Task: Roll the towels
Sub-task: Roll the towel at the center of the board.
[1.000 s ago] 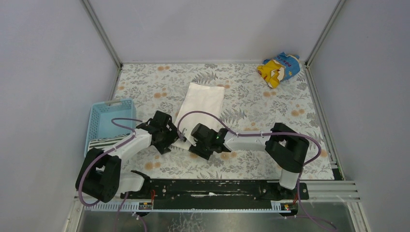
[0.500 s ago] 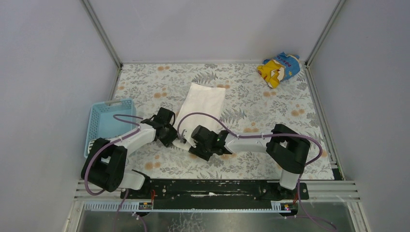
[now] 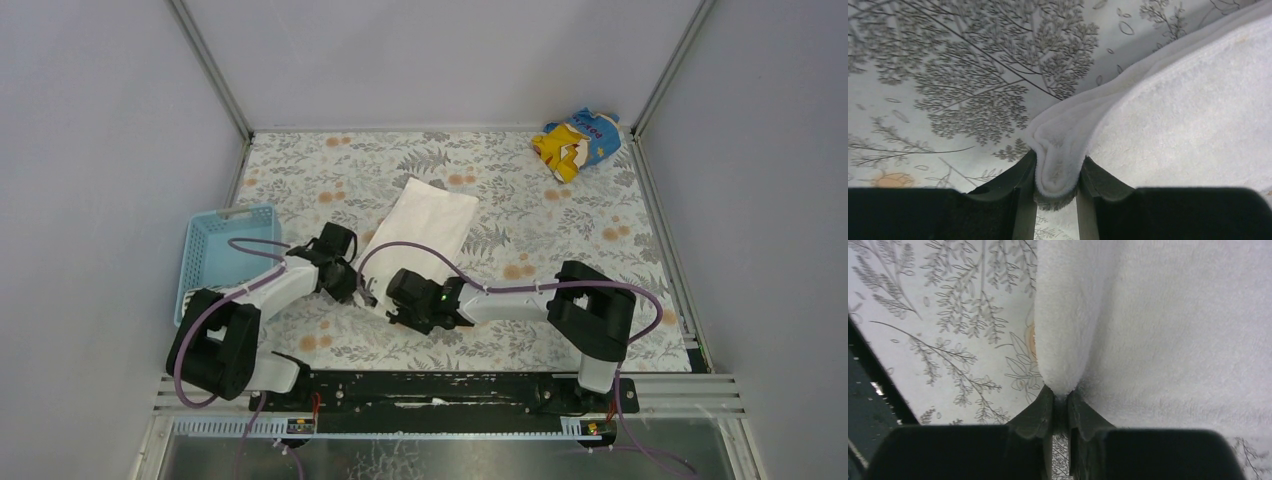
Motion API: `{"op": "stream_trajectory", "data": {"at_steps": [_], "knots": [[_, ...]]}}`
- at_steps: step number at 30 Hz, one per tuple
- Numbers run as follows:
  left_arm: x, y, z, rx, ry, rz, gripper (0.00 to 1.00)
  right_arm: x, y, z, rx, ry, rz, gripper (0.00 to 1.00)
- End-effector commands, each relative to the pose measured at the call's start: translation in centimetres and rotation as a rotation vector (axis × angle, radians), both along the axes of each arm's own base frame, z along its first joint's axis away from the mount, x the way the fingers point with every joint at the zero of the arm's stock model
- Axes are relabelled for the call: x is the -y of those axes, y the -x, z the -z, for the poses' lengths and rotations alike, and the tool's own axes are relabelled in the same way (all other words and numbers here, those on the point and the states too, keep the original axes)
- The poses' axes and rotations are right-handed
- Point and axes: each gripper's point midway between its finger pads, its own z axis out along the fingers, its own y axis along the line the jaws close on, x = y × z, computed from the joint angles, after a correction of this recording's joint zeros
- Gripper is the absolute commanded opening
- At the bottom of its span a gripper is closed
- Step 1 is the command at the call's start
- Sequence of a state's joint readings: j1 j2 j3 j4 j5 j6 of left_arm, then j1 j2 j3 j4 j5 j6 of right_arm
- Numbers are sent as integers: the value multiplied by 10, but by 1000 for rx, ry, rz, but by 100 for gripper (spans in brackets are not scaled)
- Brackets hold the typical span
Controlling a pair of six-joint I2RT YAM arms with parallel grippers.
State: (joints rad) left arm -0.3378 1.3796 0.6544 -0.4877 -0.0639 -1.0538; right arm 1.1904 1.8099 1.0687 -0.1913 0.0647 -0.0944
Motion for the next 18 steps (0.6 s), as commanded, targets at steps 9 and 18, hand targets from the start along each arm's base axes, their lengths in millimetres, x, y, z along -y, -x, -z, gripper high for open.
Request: {"op": "stream_trajectory", "data": {"at_steps": [9,18], "knots": [[-47,0,-9,-34,-183,-17,34,-6,67,-8,-409,-113,-55,0],[-33,-20,-27,5,-137,24,29,-10,57,-43,-663,-397,29,0]]}}
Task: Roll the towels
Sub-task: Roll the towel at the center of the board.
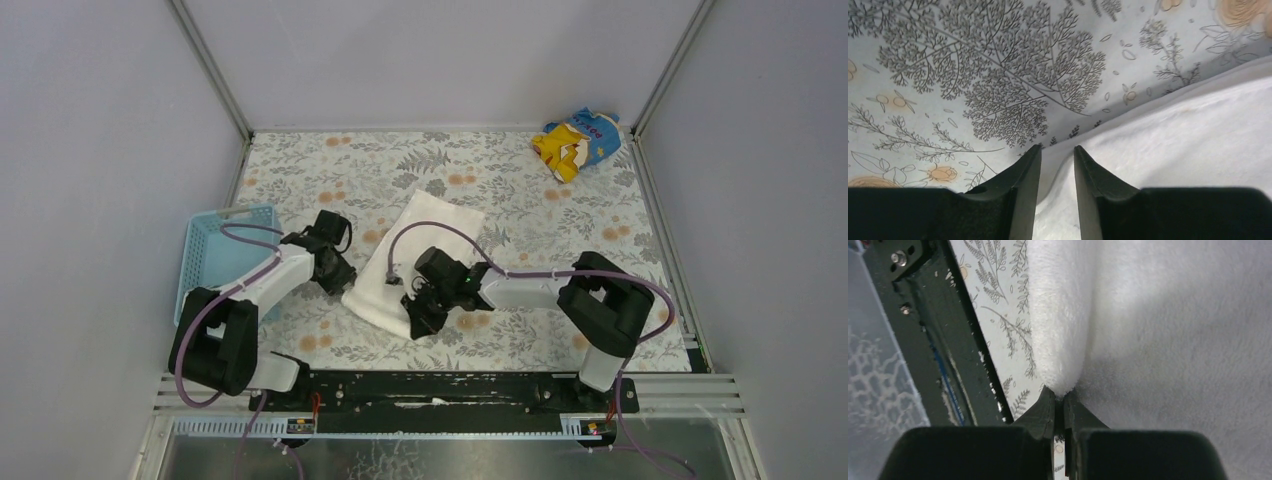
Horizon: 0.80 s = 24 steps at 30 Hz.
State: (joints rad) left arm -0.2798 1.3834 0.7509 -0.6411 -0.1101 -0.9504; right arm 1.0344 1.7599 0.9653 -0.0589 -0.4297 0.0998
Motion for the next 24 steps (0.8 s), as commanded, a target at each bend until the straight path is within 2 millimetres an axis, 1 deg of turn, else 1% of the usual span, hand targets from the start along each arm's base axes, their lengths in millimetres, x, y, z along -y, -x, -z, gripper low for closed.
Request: {"op": "stream_trajectory", "data": {"at_steps": [1,3,5,6,7,9,10,12,14,18,20,22,24], "knots": [[-6,-20,-13,53,-38,7,26,-3,26,-36,-237,-179,-10,0],[-2,-26,-18,66,-23,19,21,-3,26,-48,-298,-250,6,0],[3,-30,-21,73,-10,33,21,-3,22,-53,-328,-289,27,0],[5,-32,-23,77,-3,40,22,-3,19,-54,-338,-299,41,0],[6,-33,-26,84,5,43,27,-4,16,-56,-349,-308,50,0],[7,-33,-33,110,15,41,35,-4,13,-56,-382,-324,77,0],[6,-33,-38,128,14,37,40,-4,6,-57,-391,-349,104,0],[0,-28,-48,156,1,19,54,1,-2,-57,-435,-385,158,0],[-6,-21,-56,183,-11,5,63,5,-8,-56,-467,-409,211,0],[-11,-5,-67,219,-2,-1,75,11,-12,-42,-528,-382,275,1],[-8,2,-71,237,30,11,81,14,-12,-35,-567,-380,303,1],[-2,7,-75,258,68,35,84,16,-12,-29,-622,-378,344,2],[2,15,-73,257,98,53,86,20,-13,-18,-657,-352,383,2]]}}
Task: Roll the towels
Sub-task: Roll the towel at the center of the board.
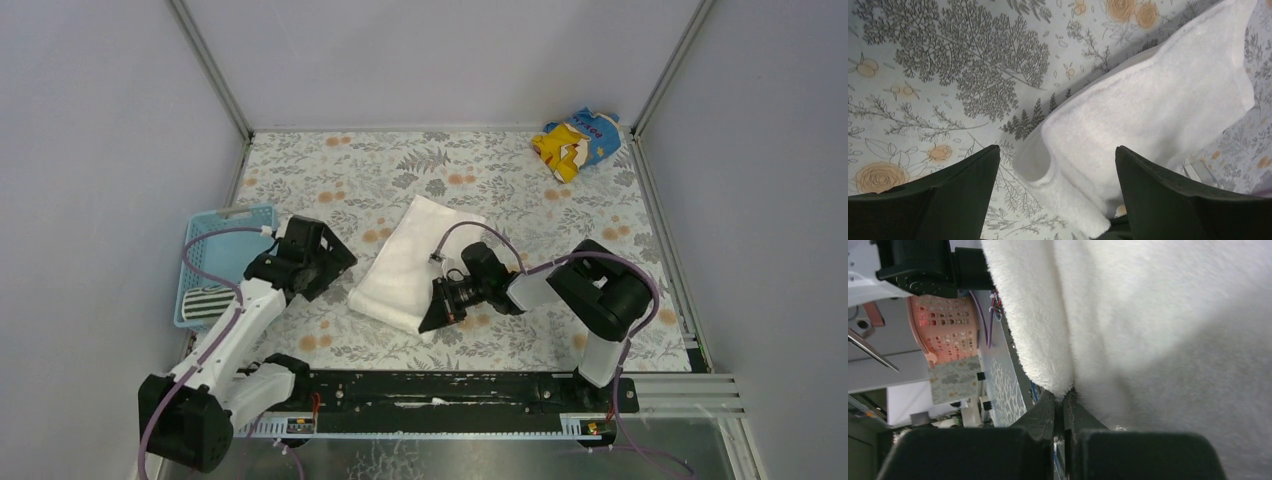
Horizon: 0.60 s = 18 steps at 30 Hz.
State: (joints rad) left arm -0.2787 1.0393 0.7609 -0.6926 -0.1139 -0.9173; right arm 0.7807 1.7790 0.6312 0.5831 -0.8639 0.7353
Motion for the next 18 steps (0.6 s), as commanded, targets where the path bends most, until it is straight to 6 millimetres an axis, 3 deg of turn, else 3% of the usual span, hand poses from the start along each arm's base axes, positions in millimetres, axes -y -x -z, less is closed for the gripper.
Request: {"op": "stream_trajectory", "data": {"at_steps": [1,8,18], "knots": [[4,24,10,-40,42,39,86,2,-8,6,-99,-16,69,2],[19,44,5,-43,137,99,88,13,-15,26,-195,26,142,3],[35,74,9,-60,262,166,88,11,-24,34,-181,104,130,6]]}}
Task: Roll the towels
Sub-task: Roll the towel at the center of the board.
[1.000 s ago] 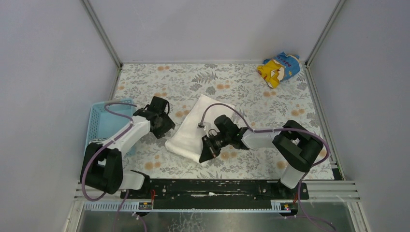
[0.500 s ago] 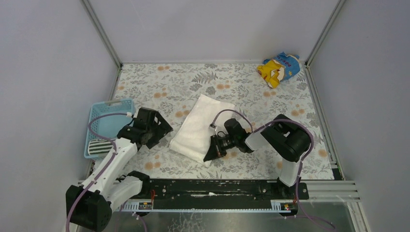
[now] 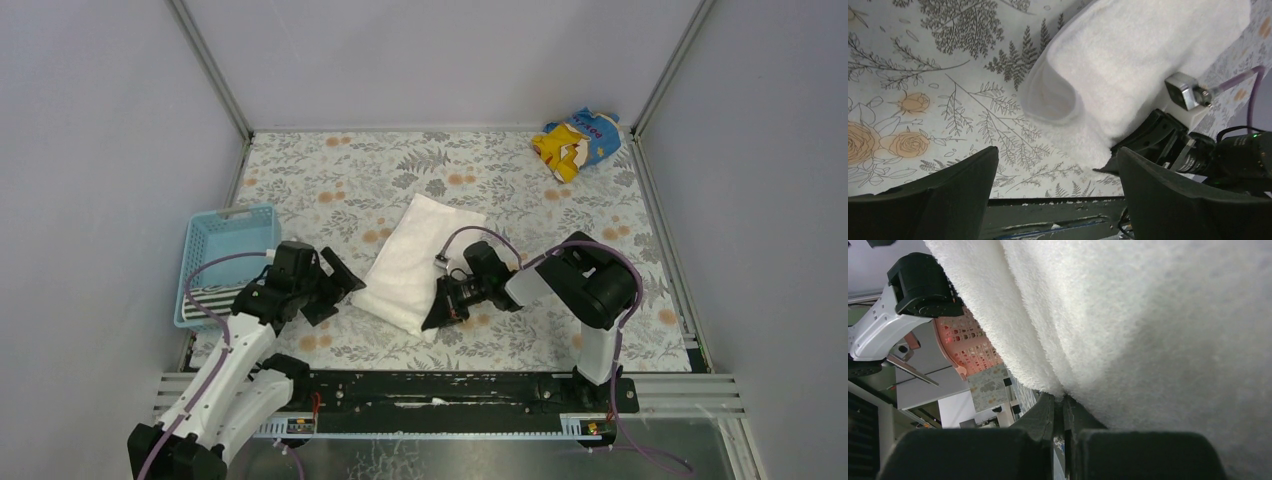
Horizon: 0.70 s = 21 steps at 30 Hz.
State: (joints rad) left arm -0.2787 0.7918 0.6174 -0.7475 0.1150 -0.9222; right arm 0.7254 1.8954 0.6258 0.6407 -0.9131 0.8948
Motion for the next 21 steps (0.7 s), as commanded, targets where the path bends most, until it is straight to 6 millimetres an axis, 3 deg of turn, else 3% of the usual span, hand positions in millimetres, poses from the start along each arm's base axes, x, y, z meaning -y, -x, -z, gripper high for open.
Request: {"op": "stream_trajectory", "data": {"at_steps": [1,8,13,18,21], "knots": [[10,22,11,-72,70,47,88,2,-16,14,20,65,42,6],[8,33,32,-121,79,15,80,1,-16,21,-32,70,58,7],[19,16,36,-105,111,42,73,0,-16,19,-39,60,62,7],[27,-8,26,-48,134,52,72,0,-17,19,-33,71,58,7],[29,-12,33,-60,136,45,72,-1,-18,18,-31,73,59,7]]}}
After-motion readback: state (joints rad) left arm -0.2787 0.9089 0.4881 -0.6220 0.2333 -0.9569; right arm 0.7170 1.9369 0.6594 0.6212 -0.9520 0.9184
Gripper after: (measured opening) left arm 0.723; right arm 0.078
